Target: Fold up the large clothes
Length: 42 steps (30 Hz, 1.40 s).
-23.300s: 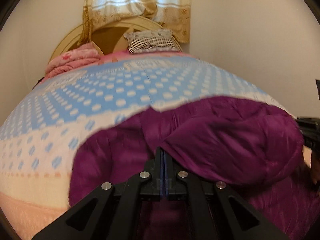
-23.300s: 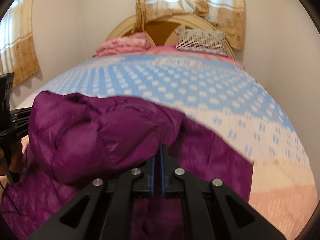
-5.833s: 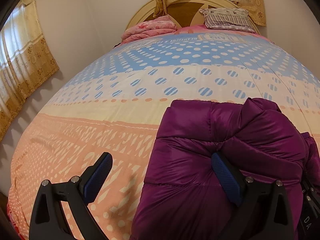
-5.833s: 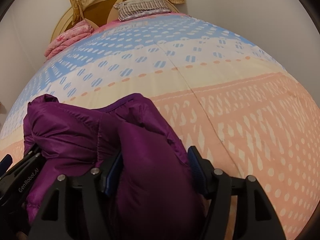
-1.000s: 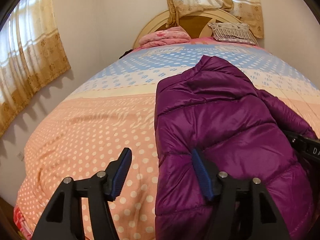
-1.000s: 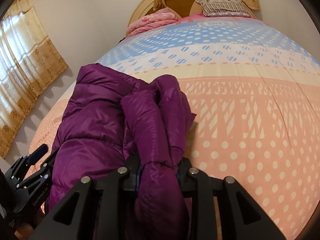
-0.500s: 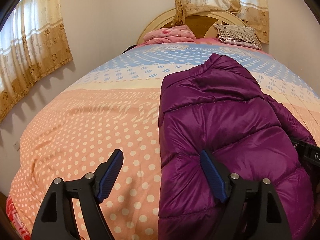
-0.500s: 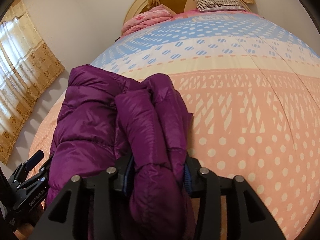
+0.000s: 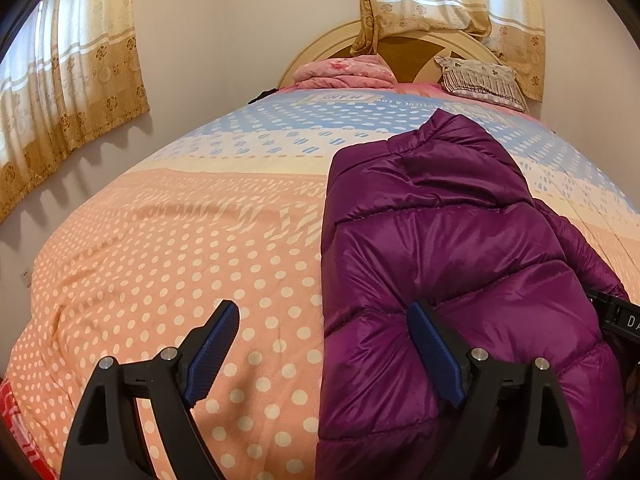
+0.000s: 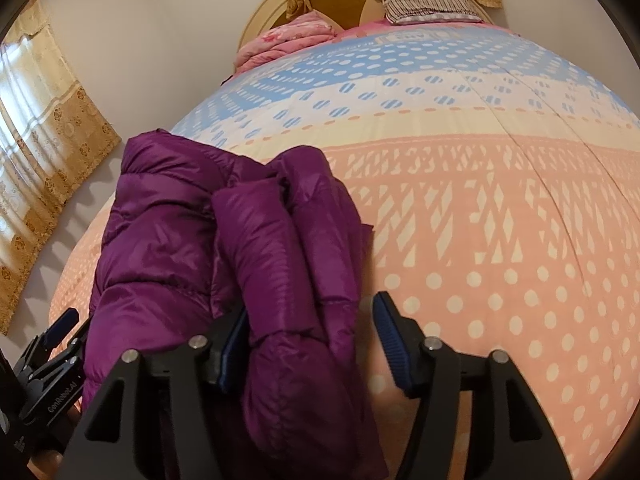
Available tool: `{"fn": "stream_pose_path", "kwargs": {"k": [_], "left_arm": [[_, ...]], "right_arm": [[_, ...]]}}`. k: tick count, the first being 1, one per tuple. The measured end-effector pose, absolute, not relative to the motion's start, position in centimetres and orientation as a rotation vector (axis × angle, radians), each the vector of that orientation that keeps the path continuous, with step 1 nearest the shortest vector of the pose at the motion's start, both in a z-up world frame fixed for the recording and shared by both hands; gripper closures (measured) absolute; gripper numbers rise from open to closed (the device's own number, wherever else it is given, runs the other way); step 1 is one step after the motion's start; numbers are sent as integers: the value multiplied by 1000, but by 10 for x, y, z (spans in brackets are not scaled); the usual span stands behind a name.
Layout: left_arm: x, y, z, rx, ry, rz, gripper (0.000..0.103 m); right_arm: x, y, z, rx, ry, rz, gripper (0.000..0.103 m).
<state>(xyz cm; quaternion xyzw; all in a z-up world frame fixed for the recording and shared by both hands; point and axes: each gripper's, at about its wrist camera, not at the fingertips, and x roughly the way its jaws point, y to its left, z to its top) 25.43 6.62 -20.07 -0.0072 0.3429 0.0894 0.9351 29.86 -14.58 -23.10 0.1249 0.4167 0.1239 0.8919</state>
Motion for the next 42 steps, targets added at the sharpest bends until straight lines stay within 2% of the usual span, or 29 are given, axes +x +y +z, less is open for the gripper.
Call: {"fn": "stream_pose_path", "kwargs": {"k": [17,20,26,28,30,32,42], "left_arm": [[251,63,-186,7,741,172,16],[235,63,-168,4,696,169,16],[168,62,-96,27,548,123,16],[139,65,-70,22,499,119,16],[116,69,-53,6,457,119,16],[96,71,-40,-13,422,126,15],[71,78,-20,-43,373,135,15]], "right_arm": [[306,-140,-220,205,893,219,30],[296,-139,-201,213,850,236,30],[239,-133,-141,127,735,270,29],[211,-133,-121,83,683,255,27],[179,-136,-103,68,616,243,20],[156,-141,-91,76,569,233,16],[118,-130,-60,81,475,262,15]]}}
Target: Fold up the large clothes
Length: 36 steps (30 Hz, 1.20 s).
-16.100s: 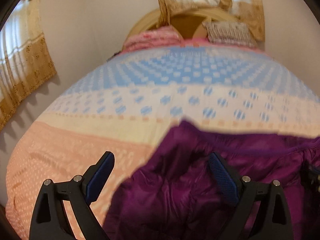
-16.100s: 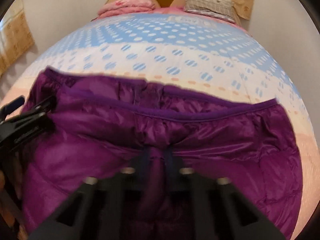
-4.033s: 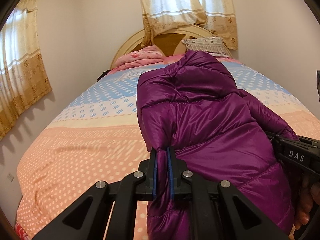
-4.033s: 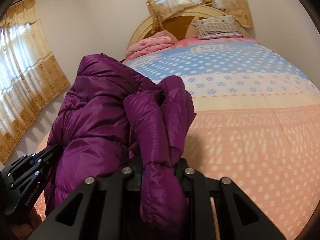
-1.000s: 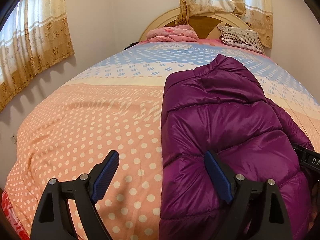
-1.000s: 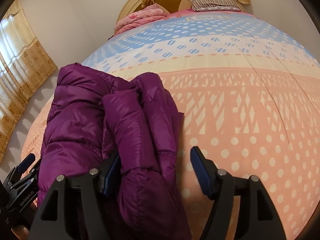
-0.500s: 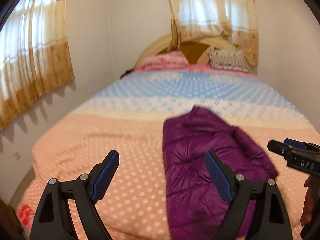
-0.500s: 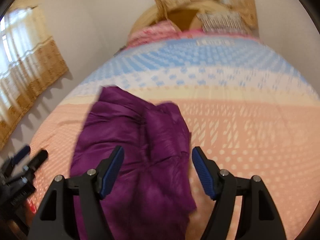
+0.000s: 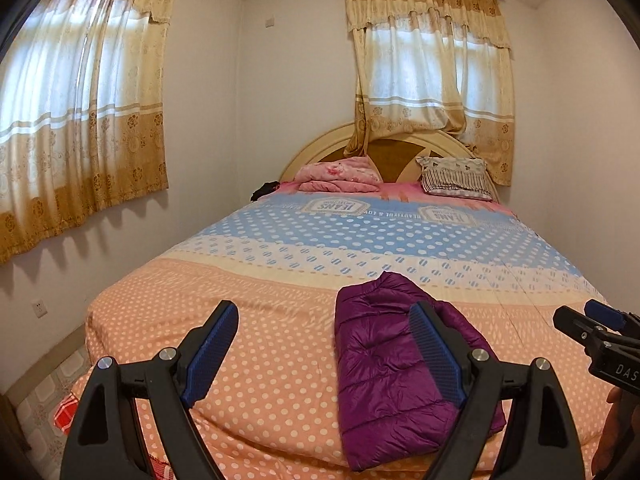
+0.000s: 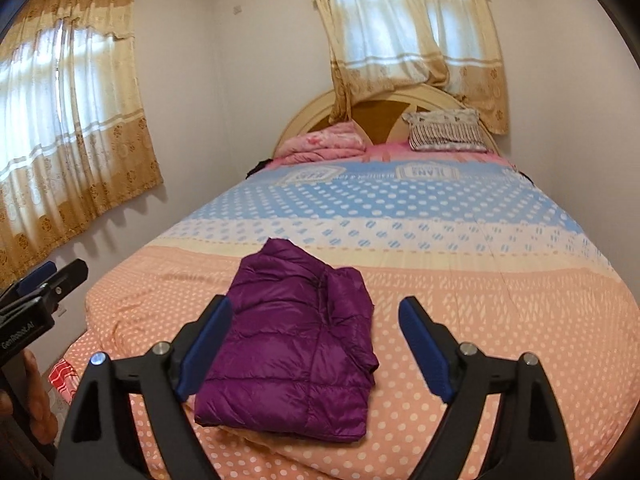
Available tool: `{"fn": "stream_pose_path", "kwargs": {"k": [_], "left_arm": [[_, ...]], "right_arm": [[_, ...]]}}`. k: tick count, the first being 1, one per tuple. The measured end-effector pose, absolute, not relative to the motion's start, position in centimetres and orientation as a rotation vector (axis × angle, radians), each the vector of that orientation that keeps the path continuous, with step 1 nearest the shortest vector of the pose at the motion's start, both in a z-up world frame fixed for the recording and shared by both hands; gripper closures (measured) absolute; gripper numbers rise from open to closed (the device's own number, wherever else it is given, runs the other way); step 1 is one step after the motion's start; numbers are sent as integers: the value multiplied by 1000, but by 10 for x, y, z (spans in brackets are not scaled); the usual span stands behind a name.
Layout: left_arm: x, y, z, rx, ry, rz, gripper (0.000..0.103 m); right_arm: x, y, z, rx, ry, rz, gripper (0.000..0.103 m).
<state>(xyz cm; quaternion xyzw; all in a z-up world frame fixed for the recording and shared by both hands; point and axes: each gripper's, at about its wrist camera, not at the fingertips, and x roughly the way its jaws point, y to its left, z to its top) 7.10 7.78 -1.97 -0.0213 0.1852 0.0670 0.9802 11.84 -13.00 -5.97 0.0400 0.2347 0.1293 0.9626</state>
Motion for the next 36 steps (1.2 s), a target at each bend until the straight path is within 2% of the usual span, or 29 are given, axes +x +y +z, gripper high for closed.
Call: {"fn": "stream_pose_path", "kwargs": {"k": [36], "left_arm": [[77,87,-30,-33,402,142,15]], "right_arm": [[113,-128,-67,104,504,296,15]]}}
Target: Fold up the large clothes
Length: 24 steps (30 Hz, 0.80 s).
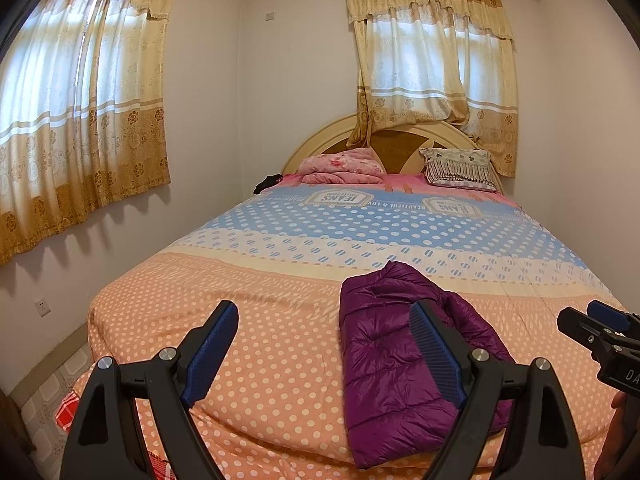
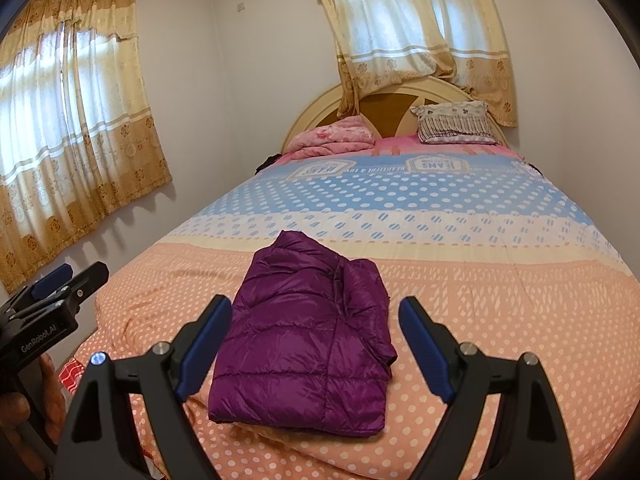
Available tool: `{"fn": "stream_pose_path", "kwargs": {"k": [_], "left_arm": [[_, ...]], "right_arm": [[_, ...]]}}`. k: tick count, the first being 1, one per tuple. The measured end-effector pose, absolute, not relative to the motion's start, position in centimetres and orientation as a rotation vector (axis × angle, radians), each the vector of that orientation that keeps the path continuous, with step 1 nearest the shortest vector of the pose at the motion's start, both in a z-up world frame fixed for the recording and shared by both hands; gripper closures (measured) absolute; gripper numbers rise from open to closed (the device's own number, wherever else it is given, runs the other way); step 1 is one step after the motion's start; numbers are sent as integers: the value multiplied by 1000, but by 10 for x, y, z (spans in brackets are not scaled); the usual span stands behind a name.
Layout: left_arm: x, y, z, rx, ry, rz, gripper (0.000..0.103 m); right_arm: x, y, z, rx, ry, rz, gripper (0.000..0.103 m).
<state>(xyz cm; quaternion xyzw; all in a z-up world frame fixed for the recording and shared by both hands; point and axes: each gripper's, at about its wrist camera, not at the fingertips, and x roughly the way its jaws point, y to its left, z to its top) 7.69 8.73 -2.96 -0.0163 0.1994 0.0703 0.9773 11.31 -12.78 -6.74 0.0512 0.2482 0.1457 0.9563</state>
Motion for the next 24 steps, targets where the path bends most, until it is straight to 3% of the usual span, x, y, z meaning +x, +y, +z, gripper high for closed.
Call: {"fn": "stream_pose_path", "kwargs": {"k": [24], "left_arm": [[81,92,-35,-25,414,138,15]], "right_arm": [[112,-126,-69,106,508,298,15]]}}
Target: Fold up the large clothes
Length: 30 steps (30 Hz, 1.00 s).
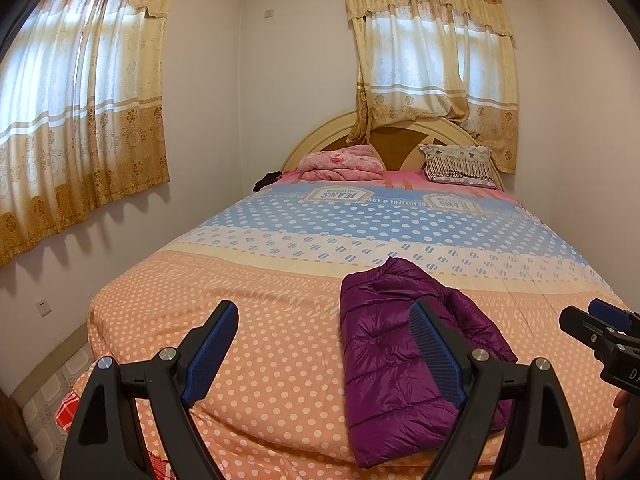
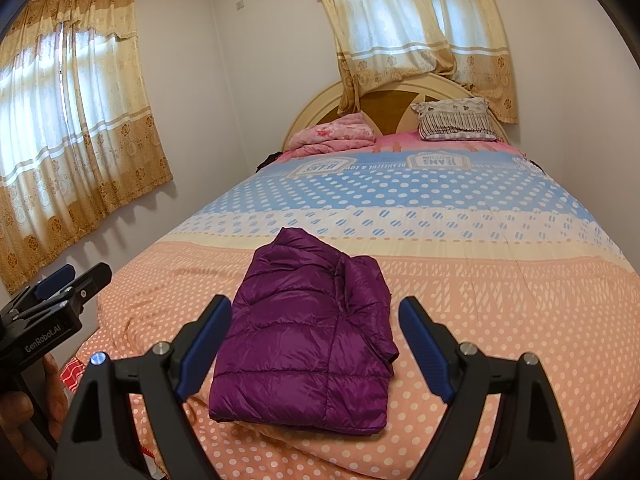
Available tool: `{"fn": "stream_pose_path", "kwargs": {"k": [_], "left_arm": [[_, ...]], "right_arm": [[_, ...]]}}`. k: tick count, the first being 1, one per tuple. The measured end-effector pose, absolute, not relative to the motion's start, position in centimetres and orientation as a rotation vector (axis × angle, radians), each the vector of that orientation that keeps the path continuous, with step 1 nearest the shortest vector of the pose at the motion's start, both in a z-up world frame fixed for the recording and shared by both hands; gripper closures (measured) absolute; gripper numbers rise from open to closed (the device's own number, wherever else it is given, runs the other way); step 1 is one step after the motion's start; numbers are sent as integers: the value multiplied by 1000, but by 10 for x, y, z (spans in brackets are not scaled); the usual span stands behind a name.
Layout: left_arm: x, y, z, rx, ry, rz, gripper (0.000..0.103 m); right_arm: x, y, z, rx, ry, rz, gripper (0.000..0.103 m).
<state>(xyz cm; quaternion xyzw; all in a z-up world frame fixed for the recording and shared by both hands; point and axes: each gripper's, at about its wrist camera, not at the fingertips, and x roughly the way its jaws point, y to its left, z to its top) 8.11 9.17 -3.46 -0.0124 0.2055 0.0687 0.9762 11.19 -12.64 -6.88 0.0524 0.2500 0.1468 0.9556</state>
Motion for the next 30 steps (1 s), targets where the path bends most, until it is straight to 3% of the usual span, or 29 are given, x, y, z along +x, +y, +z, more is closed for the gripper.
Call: {"fn": "stream_pose_path", "kwargs": {"k": [30], "left_arm": [[90,102,-44,-20,424,177,15]], "right_arm": [[111,-127,-81,104,527,316,15]]}}
